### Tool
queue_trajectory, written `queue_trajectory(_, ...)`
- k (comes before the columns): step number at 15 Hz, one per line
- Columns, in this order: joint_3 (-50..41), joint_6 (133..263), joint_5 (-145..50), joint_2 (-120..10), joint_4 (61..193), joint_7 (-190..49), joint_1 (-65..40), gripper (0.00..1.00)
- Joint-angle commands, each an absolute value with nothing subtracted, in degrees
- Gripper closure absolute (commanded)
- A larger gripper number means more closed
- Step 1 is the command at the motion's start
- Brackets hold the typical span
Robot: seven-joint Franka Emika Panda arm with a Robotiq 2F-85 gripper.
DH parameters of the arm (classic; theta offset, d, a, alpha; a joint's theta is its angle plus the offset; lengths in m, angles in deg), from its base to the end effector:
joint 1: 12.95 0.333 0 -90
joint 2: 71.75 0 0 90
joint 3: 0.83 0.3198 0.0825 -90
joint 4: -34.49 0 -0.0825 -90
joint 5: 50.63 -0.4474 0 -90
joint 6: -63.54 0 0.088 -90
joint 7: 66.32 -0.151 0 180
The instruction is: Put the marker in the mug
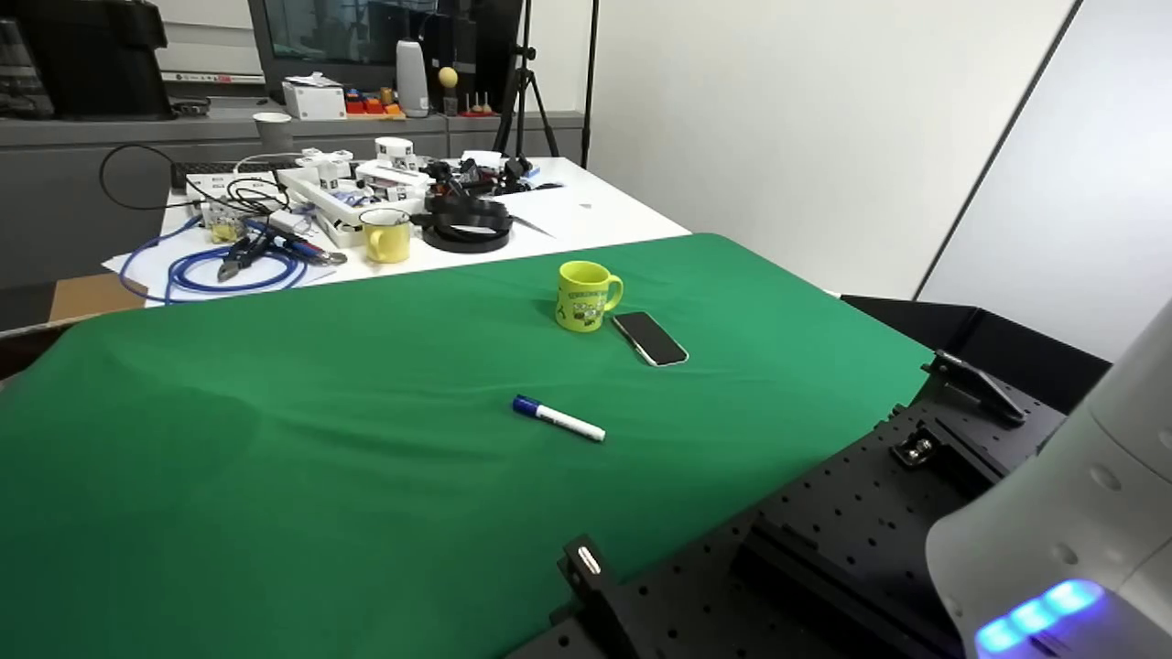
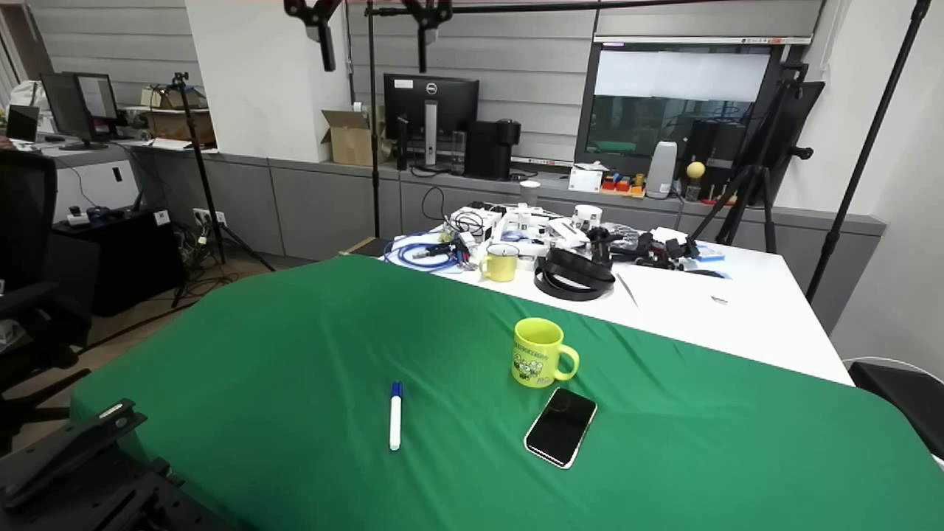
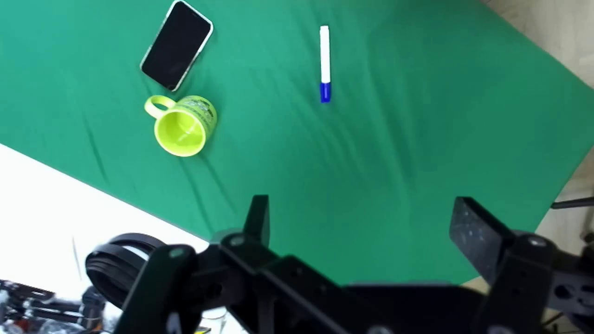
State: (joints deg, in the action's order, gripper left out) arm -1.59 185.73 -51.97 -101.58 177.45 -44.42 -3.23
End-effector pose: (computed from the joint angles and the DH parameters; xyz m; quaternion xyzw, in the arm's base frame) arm 0.4610 0.0749 0.4163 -0.9621 -0.2606 -0.0800 0.0047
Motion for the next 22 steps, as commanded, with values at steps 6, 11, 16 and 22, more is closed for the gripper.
queue_trajectory(6,-1.5,186.1,-51.9,-101.3,177.9,-44.4,-3.3,0.0)
queue_trajectory(11,-0.9,188.6,-49.9,-99.4,179.2,-44.4,-3.9,0.0)
queue_trajectory(16,-1.2,200.9,-46.3,-89.8,184.2,-44.5,-5.6,0.0)
queue_trajectory(22,-1.5,212.4,-53.8,-74.0,182.5,-37.1,-4.6,0.0)
